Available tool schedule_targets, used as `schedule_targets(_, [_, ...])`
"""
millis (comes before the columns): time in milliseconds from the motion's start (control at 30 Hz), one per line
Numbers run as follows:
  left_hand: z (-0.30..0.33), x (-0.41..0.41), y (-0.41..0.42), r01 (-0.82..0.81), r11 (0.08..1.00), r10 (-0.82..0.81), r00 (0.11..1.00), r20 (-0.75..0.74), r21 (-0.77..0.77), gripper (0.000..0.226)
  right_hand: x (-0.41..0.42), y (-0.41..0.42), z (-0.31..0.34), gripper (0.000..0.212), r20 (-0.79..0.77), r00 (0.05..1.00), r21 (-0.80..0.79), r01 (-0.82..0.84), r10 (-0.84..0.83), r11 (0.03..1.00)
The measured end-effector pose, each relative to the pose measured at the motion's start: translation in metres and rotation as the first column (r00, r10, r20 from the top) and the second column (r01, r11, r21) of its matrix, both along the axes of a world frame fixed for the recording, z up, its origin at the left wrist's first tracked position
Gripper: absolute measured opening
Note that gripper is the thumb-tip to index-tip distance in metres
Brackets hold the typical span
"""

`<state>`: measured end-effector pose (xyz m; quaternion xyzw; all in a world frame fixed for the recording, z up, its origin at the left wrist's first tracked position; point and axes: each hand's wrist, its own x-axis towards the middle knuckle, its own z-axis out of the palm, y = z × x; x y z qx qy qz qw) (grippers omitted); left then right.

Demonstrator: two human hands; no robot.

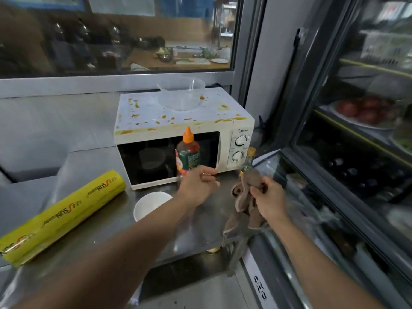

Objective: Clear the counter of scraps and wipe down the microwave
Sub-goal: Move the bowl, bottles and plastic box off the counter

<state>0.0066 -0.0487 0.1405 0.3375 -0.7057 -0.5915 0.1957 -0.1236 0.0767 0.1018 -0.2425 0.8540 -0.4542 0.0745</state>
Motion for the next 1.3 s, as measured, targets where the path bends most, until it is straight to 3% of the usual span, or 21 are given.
schedule_targets(200, [-0.032,0.003,-0.012,-0.078,0.995,0.073,0.994,0.082,0.057,0.026,-0.023,-0.007,-0.040,0.037,0.039,0.999,-0.031,0.037,-0.035,0.999])
schedule_targets(367, [-0.053,0.015,-0.026,-0.159,0.987,0.151,0.971,0.187,0.030,0.022,-0.027,-0.019,-0.082,0.035,-0.001,0.999,0.173,-0.052,0.053,0.984])
schedule_targets(533, [-0.064,0.031,-0.039,-0.190,0.981,0.191,0.943,0.273,-0.028,0.027,-0.033,-0.029,-0.112,0.040,0.134,0.978,0.461,-0.207,0.163,0.863])
schedule_targets(633, [-0.067,0.042,-0.047,-0.220,0.975,0.222,0.931,0.289,-0.039,0.028,-0.031,-0.037,-0.113,0.055,0.102,0.977,0.555,-0.212,0.187,0.805])
schedule_targets(767, [-0.070,0.057,-0.059,-0.277,0.960,0.275,0.915,0.294,-0.038,0.026,-0.019,-0.055,-0.094,0.064,0.032,0.968,0.501,-0.230,0.248,0.834])
schedule_targets(1033, [-0.080,0.092,-0.087,-0.359,0.931,0.359,0.878,0.316,-0.059,0.034,0.017,-0.095,-0.069,0.080,0.058,0.950,0.393,-0.303,0.306,0.868])
schedule_targets(1300, [-0.090,0.102,-0.113,-0.347,0.938,0.337,0.891,0.304,-0.023,0.033,0.036,-0.132,-0.062,0.101,0.101,0.957,0.158,-0.284,0.271,0.946])
